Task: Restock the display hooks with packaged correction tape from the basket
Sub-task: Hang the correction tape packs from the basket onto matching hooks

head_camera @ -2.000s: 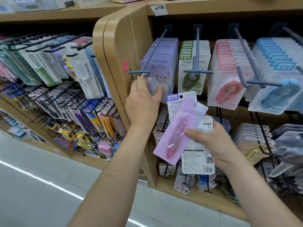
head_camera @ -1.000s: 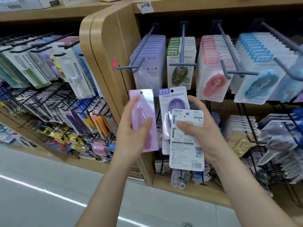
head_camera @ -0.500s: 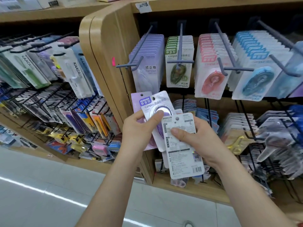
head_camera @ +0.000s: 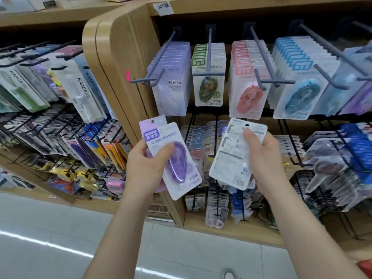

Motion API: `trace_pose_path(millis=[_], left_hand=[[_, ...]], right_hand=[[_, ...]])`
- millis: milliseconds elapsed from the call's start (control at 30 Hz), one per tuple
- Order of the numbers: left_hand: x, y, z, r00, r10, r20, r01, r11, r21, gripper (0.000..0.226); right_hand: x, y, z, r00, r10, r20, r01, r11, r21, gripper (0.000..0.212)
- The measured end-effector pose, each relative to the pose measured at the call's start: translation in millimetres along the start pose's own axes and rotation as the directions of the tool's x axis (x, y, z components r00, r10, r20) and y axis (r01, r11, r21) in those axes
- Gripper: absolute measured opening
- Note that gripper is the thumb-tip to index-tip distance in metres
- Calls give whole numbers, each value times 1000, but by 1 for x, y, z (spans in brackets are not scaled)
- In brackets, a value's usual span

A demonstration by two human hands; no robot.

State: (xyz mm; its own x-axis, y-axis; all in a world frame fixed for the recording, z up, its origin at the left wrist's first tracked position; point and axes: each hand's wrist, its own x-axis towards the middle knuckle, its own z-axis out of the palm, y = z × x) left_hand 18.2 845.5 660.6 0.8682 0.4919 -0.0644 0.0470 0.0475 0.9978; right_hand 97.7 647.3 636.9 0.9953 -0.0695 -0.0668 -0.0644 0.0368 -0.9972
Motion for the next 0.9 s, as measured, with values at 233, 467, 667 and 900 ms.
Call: trace_pose_path(millis=[233,467,667,900], left_hand=[[-6,-5,14,984,1,177,16,995,-95,24],[-9,-15,26,994,75,77,-55,971,-232,64],[-12,-23,21,983,-24,180,61,977,-203,82],[-16,-23,15,948,-113,298,124,992,-17,63]], right_hand=[[-15,-6,19,986,-83,144,87,996,-20,12],[-26,-12,20,825,0,565,-34,998,49,35],[-24,-1,22,905,13,424,-62,993,103,29],[-26,4,22,908,-15,420,1,999,34,34]])
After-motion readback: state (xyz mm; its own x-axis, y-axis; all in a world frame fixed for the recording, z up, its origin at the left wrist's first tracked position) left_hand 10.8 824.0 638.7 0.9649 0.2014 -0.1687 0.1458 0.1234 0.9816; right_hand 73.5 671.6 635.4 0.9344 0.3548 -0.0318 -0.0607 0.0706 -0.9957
